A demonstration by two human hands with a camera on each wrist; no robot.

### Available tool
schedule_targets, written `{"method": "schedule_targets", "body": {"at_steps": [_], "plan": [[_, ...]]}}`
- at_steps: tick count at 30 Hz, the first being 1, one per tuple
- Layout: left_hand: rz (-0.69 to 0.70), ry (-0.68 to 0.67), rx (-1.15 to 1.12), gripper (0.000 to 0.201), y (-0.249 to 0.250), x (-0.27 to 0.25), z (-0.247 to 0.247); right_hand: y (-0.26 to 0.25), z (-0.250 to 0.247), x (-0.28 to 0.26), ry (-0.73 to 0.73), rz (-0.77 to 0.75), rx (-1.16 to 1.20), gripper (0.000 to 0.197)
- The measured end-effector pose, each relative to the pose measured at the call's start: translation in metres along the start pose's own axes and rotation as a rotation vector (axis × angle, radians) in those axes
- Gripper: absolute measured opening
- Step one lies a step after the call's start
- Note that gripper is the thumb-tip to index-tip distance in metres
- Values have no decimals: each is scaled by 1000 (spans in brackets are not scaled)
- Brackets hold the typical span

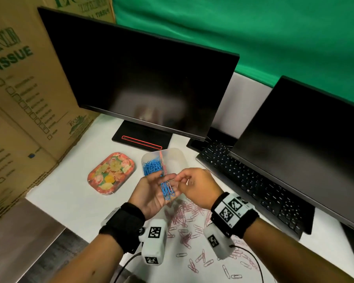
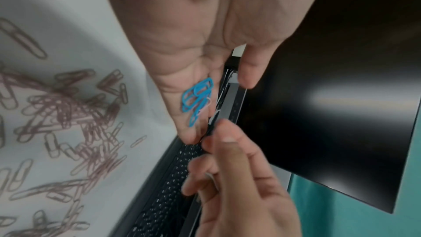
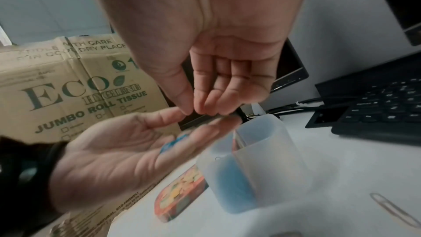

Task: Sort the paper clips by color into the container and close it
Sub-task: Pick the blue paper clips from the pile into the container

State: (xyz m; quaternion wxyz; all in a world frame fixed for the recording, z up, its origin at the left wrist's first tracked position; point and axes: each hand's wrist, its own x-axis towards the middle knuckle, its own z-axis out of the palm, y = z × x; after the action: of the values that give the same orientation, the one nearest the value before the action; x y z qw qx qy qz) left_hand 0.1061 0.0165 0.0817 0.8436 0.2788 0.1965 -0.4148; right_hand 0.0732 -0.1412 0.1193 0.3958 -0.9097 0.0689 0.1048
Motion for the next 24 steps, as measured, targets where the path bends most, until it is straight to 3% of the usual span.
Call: {"method": "schedule_targets", "body": {"at_steps": [5,10,18,21,24], "plan": [[13,-35,63,48,-10,2,10,4,10,-20,59,26,-52,22],[12,-9,189,41,-19,3,10,13,10,-19,96,134,60,1],[32,42,268,37,-28,2,16,24,5,-25,107,214,229,11],[22,61,272,37,-29,3,15,27,4,-29,133,180,161,15],[7,50,262,40,-30,4,17,26,5,-34,72,73,110,24]]}}
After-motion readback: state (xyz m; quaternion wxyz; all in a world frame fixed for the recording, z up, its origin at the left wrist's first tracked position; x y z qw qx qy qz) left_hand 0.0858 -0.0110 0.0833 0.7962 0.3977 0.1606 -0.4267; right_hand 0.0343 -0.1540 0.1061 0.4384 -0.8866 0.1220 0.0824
